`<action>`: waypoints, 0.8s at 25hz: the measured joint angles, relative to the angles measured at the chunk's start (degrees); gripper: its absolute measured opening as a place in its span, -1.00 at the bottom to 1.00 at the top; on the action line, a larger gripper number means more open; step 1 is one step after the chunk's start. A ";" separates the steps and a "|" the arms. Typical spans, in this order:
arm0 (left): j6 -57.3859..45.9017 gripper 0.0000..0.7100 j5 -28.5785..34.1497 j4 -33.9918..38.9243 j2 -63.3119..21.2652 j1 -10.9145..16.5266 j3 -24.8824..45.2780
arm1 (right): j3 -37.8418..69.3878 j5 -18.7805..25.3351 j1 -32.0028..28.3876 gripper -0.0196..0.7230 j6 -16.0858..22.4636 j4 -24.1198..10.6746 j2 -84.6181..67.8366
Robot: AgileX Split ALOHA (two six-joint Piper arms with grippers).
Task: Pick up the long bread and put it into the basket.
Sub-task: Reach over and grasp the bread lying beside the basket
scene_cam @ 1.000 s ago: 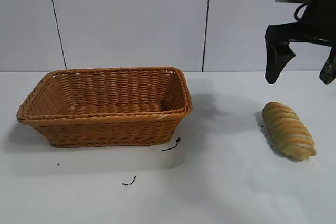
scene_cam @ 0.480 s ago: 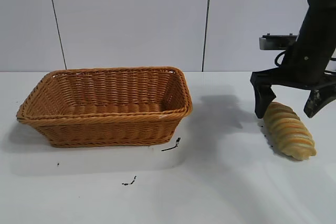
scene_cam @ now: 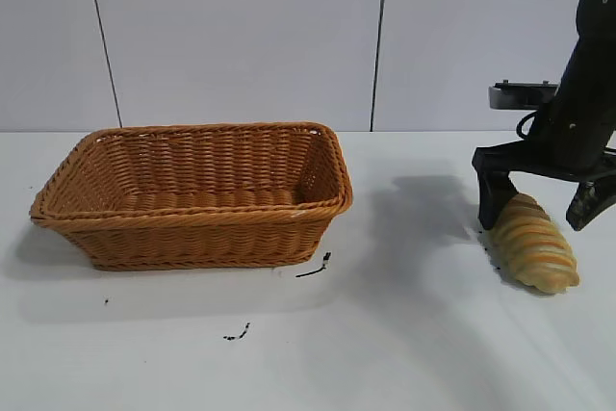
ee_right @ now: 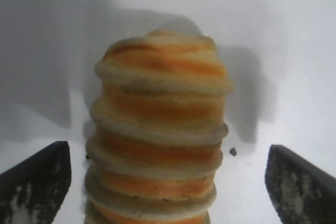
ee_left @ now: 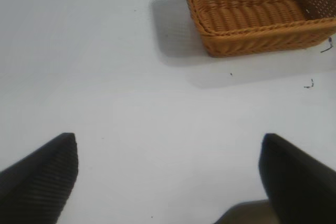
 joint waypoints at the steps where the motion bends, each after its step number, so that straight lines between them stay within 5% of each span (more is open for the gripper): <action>1: 0.00 0.96 0.00 0.00 0.00 0.00 0.00 | 0.00 0.00 0.00 0.92 -0.16 0.00 0.07; 5: 0.00 0.96 0.00 0.00 0.00 0.00 0.00 | 0.00 0.32 0.00 0.71 -0.61 0.00 0.09; 11: 0.00 0.96 0.00 0.00 0.00 0.00 0.00 | -0.15 2.03 0.27 -0.41 -0.83 0.20 0.03; 15: 0.00 0.96 0.00 0.00 0.00 0.00 0.00 | -1.65 5.40 0.27 -0.56 -1.97 0.20 -2.20; 20: 0.00 0.96 0.00 0.00 0.00 0.00 0.00 | -11.02 15.31 0.45 -0.59 -2.53 0.17 -7.34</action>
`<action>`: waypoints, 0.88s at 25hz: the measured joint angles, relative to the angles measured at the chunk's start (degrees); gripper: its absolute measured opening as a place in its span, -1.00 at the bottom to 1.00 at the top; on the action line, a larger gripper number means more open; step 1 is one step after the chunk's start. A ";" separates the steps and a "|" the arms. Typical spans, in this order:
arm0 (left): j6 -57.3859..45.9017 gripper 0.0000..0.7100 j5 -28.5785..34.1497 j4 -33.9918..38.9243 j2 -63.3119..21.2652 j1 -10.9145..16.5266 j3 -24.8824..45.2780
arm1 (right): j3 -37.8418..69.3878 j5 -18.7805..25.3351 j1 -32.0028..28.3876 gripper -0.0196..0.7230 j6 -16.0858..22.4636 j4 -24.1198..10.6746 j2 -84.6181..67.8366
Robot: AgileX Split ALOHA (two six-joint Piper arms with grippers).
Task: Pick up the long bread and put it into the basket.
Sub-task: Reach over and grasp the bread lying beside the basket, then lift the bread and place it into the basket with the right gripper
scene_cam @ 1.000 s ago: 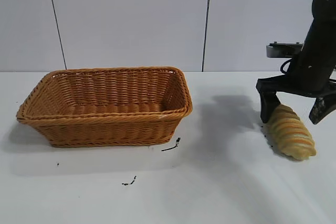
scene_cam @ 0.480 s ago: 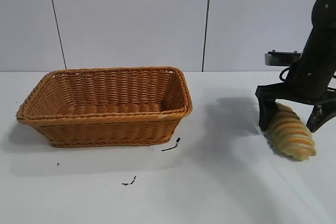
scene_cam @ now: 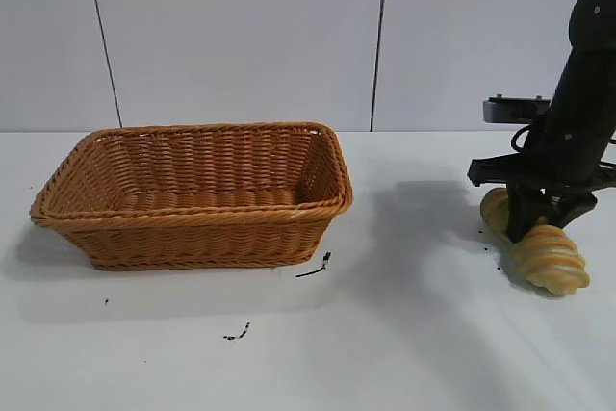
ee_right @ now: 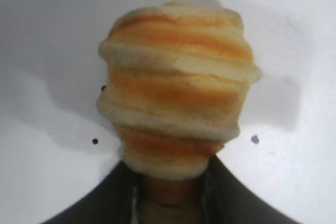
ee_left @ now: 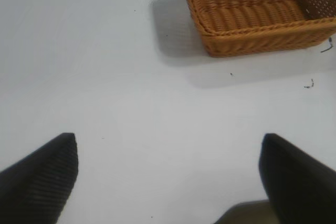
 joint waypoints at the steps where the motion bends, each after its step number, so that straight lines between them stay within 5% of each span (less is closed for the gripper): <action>1: 0.00 0.96 0.00 0.00 0.00 0.00 0.00 | -2.05 2.03 0.13 -0.59 0.00 0.00 -0.36; 14: 0.00 0.96 0.00 0.00 0.00 0.00 0.00 | -28.26 11.25 13.68 -0.61 0.47 -1.91 6.76; 22: 0.00 0.96 0.00 0.00 0.00 0.00 0.00 | -40.89 11.44 24.95 -0.61 -11.94 -2.21 12.92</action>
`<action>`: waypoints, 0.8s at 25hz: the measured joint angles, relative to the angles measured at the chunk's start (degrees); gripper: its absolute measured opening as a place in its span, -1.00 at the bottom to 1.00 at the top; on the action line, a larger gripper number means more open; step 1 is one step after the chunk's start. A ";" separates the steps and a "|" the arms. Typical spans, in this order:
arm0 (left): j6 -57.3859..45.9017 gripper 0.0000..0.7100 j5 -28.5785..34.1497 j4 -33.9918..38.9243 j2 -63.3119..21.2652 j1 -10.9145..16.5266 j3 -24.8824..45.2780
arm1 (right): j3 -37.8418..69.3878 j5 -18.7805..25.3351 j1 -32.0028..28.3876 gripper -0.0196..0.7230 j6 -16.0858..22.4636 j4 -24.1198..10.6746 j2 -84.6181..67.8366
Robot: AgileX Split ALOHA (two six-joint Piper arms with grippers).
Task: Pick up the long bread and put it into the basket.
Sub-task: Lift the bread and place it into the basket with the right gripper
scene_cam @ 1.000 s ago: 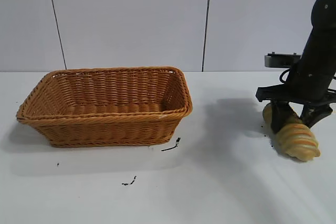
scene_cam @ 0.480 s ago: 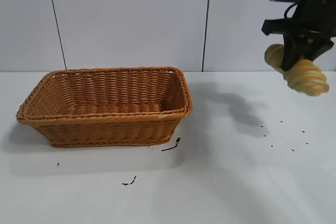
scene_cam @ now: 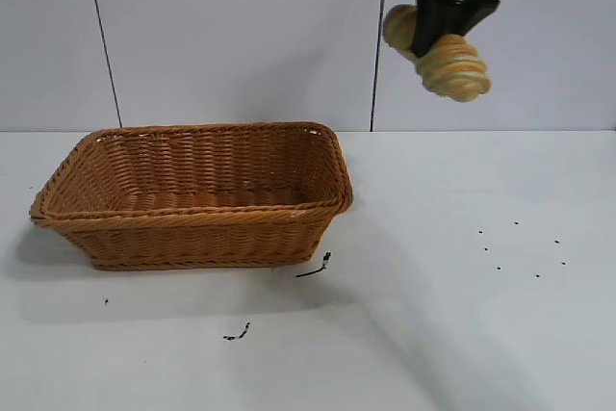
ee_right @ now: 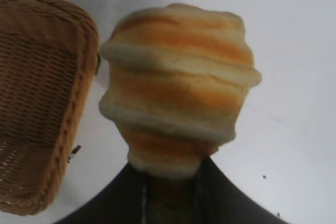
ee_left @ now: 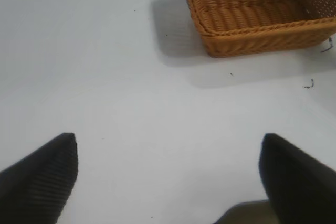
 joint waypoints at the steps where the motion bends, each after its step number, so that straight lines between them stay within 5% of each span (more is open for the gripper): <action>1: 0.00 0.96 0.00 0.00 0.00 0.00 0.00 | -0.33 -0.78 1.58 -0.61 -2.12 -0.33 0.43; 11: 0.00 0.96 0.00 0.00 0.00 0.00 0.00 | -0.50 -12.66 12.05 -0.64 -23.61 -3.26 2.88; 20: 0.00 0.96 0.00 0.00 0.00 0.00 0.00 | -0.50 -15.02 12.17 -0.64 -32.31 -0.33 10.50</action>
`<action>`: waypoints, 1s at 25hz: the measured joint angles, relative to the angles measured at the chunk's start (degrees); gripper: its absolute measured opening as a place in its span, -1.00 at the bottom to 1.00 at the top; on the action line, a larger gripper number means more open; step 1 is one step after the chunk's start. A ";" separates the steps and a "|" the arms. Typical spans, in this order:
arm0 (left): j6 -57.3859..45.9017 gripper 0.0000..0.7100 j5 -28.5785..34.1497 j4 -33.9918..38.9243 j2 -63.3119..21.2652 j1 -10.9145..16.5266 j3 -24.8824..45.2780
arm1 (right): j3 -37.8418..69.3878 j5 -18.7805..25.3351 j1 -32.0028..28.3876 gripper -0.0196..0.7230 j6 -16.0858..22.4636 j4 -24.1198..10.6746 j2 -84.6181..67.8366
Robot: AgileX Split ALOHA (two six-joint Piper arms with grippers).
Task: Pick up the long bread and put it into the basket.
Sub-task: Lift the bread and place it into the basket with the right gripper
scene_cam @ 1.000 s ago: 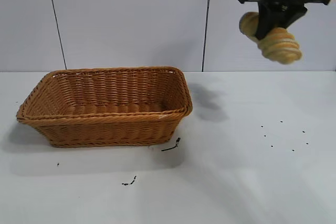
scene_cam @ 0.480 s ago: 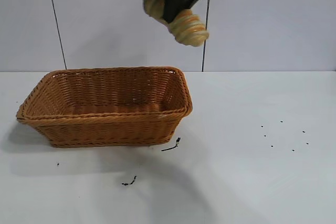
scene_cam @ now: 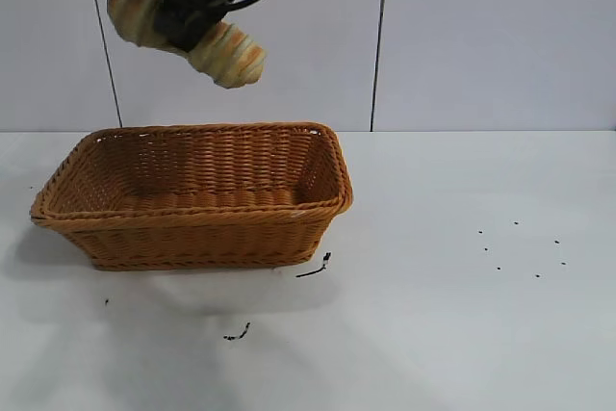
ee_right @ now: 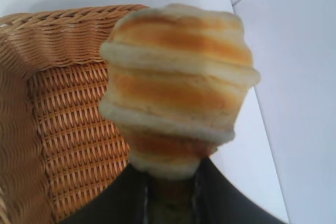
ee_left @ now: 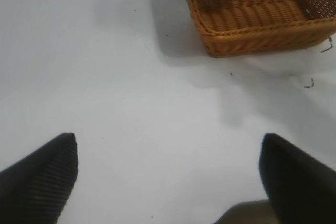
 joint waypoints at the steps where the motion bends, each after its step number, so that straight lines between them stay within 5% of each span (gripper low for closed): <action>1: 0.00 0.96 0.00 0.00 0.00 0.00 0.00 | 0.00 -0.27 0.00 -0.64 -0.16 0.25 0.71; 15: 0.00 0.96 0.00 0.00 0.00 0.00 0.00 | 0.31 -0.74 0.00 -0.59 -0.36 0.45 5.23; 17: 0.00 0.96 0.00 0.00 0.00 0.00 0.00 | 0.31 -0.57 0.00 -0.36 -0.36 0.45 5.23; 22: 0.00 0.96 0.00 0.00 0.00 0.00 0.00 | 0.31 -0.75 0.00 0.58 -0.41 0.50 5.23; 25: 0.00 0.96 0.00 0.00 0.00 0.00 0.00 | 0.24 -1.09 -0.43 0.73 1.05 0.68 4.92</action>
